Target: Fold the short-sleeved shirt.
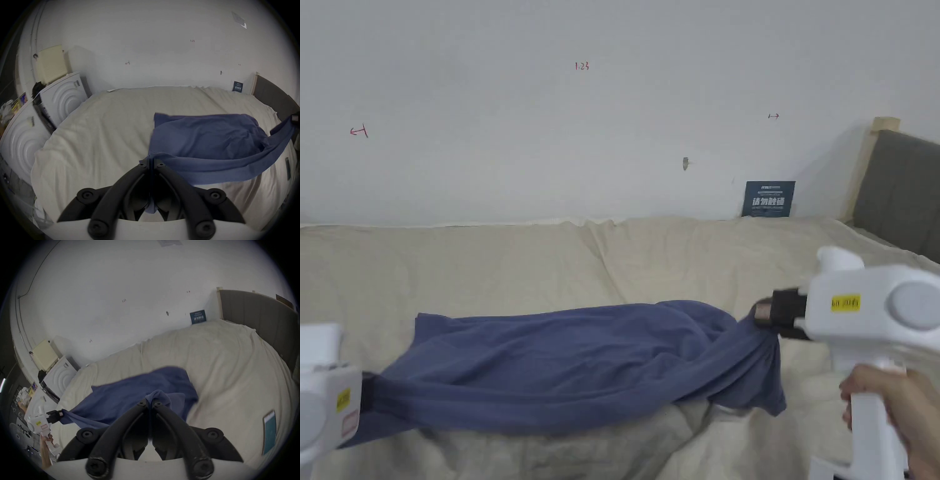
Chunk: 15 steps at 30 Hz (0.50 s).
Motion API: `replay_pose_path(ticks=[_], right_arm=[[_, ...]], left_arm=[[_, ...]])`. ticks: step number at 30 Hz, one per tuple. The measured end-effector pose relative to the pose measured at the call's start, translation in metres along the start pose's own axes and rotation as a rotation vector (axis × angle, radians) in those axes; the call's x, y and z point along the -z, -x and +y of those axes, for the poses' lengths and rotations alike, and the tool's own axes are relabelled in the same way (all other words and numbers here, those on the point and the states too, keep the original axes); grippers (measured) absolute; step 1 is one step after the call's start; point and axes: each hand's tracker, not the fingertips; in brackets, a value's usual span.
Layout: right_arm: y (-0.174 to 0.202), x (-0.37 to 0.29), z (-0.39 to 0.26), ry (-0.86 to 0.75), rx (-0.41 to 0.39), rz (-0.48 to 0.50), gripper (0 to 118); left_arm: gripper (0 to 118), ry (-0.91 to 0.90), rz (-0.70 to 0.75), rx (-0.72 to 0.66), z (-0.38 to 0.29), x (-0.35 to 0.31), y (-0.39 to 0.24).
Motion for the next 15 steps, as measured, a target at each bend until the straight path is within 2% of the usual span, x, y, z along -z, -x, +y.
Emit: replay_pose_path(ticks=[4, 8, 9, 13, 15], right_arm=[[-0.019, -0.026, -0.061, 0.037, -0.019, -0.073, 1], [-0.029, -0.059, -0.114, 0.064, -0.012, -0.073, 1], [-0.033, -0.069, -0.125, 0.054, -0.002, -0.072, 1], [-0.049, -0.107, -0.159, 0.02, 0.134, -0.052, 1], [-0.055, -0.118, -0.173, 0.027, 0.128, -0.063, 1]], left_arm=[[3, 0.052, -0.002, 0.016, -0.047, -0.026, 0.009], [3, 0.08, 0.014, 0.056, -0.091, -0.047, 0.016], [3, 0.108, 0.001, 0.025, -0.1, -0.053, 0.02], [3, 0.125, -0.003, -0.001, -0.129, -0.074, 0.034], [3, 0.143, 0.003, 0.003, -0.14, -0.085, 0.039]])
